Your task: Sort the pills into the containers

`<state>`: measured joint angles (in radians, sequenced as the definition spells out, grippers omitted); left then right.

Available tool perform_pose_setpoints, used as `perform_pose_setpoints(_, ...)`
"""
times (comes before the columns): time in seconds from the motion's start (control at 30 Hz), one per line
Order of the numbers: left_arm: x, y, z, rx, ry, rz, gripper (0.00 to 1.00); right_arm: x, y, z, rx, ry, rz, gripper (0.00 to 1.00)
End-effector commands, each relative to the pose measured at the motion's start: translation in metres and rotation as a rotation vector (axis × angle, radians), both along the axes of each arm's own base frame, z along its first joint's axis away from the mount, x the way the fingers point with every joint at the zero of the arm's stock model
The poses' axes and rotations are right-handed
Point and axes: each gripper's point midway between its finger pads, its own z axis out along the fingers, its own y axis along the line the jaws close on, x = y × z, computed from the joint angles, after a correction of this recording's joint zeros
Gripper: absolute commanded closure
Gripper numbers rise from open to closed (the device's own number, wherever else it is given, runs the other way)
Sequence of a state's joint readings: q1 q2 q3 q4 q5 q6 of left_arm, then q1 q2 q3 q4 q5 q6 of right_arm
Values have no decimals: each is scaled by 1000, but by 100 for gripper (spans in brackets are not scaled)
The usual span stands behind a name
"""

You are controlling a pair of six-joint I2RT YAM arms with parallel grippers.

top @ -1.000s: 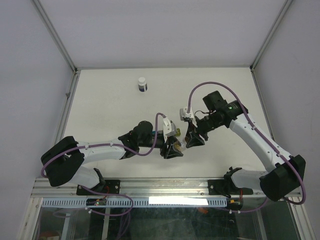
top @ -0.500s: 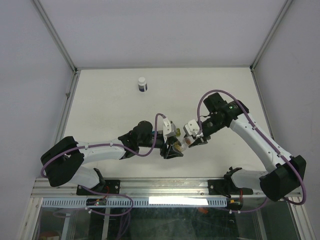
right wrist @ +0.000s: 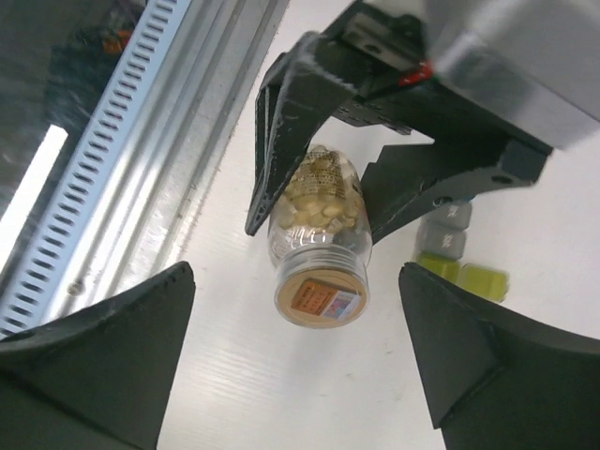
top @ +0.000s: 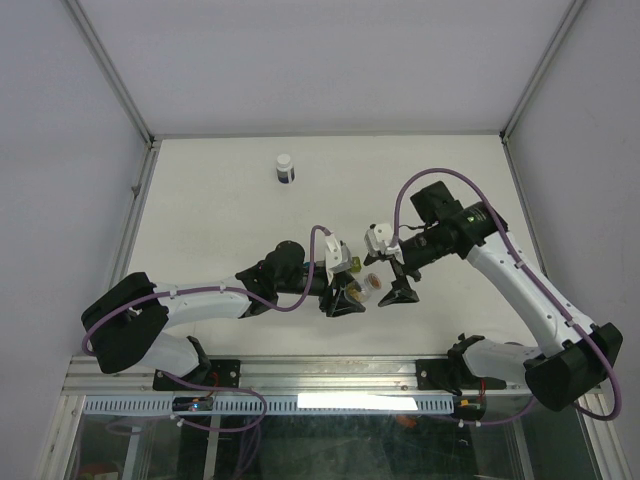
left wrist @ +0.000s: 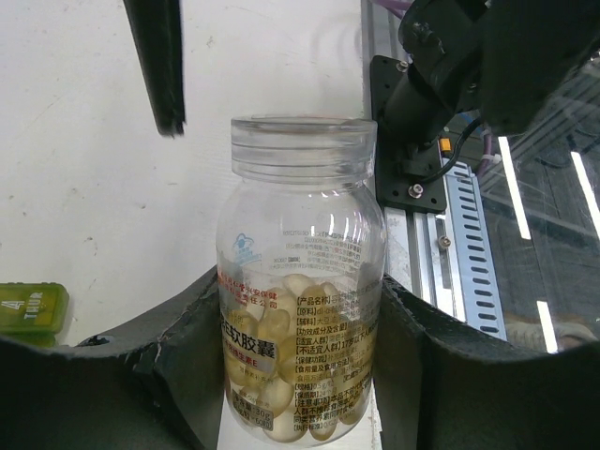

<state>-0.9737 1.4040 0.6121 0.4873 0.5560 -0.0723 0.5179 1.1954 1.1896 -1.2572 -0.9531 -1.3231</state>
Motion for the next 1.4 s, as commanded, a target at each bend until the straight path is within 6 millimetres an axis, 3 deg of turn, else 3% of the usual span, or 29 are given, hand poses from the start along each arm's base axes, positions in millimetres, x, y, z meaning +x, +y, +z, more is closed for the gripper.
perform_pose_setpoints(0.0, 2, -2, 22, -61, -29, 3, 100, 2, 7, 26, -8, 208, -239, 1)
perform_pose_setpoints(0.2, 6, -5, 28, -78, -36, 17, 100, 14, 5, -5, -132, 377, -431, 12)
perform_pose_setpoints(0.43, 8, -6, 30, -85, -28, 31, 100, 20, 8, -10, -169, 392, -480, 26)
perform_pose_setpoints(0.77, 10, -8, 31, -85, -19, 42, 100, 13, 14, -17, -212, 400, -452, 42)
perform_pose_setpoints(0.87, 10, -7, 31, -86, -18, 41, 100, 9, 16, -15, -213, 391, -406, 68)
perform_pose_setpoints(0.9, 9, -7, 31, -87, -17, 39, 100, 7, 16, -14, -216, 391, -394, 93)
perform_pose_setpoints(0.93, 8, -6, 31, -88, -19, 32, 100, 7, 16, -11, -212, 376, -380, 100)
perform_pose_setpoints(1.13, -11, -4, 34, -112, -37, -82, 100, 1, 18, 3, -129, 133, -135, 100)
perform_pose_setpoints(1.37, -29, 1, 32, -145, 70, -305, 100, 13, 24, 15, 47, -452, 355, 100)
